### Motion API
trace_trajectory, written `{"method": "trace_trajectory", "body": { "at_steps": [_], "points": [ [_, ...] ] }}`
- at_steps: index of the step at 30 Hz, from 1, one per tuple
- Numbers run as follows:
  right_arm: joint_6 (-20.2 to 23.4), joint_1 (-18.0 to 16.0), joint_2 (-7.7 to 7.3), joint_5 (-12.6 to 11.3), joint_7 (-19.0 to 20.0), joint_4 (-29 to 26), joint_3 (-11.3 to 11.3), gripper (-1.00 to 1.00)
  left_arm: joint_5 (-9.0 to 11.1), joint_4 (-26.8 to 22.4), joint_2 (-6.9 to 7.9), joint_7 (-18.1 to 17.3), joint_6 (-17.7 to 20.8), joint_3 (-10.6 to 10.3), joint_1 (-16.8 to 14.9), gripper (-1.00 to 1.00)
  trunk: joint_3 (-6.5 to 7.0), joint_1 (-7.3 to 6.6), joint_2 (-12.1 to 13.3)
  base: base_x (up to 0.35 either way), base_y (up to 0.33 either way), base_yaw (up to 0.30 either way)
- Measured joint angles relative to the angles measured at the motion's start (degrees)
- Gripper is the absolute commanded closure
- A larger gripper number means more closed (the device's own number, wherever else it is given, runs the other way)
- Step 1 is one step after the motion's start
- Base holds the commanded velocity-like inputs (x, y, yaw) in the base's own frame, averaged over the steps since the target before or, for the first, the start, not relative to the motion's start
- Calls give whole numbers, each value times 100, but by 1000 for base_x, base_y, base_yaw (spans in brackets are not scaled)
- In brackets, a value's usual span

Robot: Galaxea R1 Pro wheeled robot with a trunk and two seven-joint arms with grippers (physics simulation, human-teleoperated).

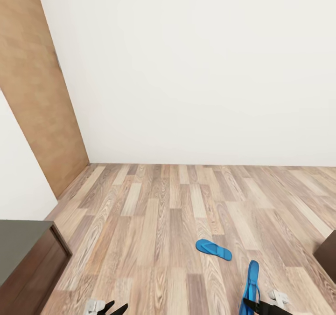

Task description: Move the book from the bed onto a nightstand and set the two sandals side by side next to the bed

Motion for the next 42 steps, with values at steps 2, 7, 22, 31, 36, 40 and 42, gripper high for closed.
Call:
{"method": "trace_trajectory", "body": {
  "at_steps": [2, 7, 22, 31, 36, 40, 42],
  "points": [
    [0, 2, 91, 1, 0, 1, 3, 100, 0, 9, 12, 23, 2, -4, 1, -100, 0, 0, 0, 316, 0, 0],
    [0, -3, 194, 7, -7, 2, 1, 100, 0, 15, 11, 35, 4, -22, 1, -100, 0, -1, 0, 328, 0, 0],
    [-1, 3, 231, 7, 21, -1, -9, 100, -10, 17, -15, 24, -7, -43, -1, -100, 0, 3, 0, 95, 0, -172],
    [-1, 0, 232, 10, 8, 0, -11, 100, -13, 14, -16, 20, 2, -41, 0, -100, 0, 1, 0, 145, 107, -180],
    [-1, -2, 233, 11, 7, 0, -8, 100, -13, 13, -15, 20, 4, -41, 2, -100, 0, 0, 0, 247, 181, -16],
    [-1, 0, 232, 9, 9, 1, -5, 100, -13, 13, -15, 26, 1, -41, 1, -100, 0, 0, 0, 259, 177, -2],
    [-1, 0, 232, 9, 8, 1, -7, 100, -12, 14, -15, 24, -2, -41, 1, -100, 0, 0, 0, 215, 119, -1]
  ]
}}
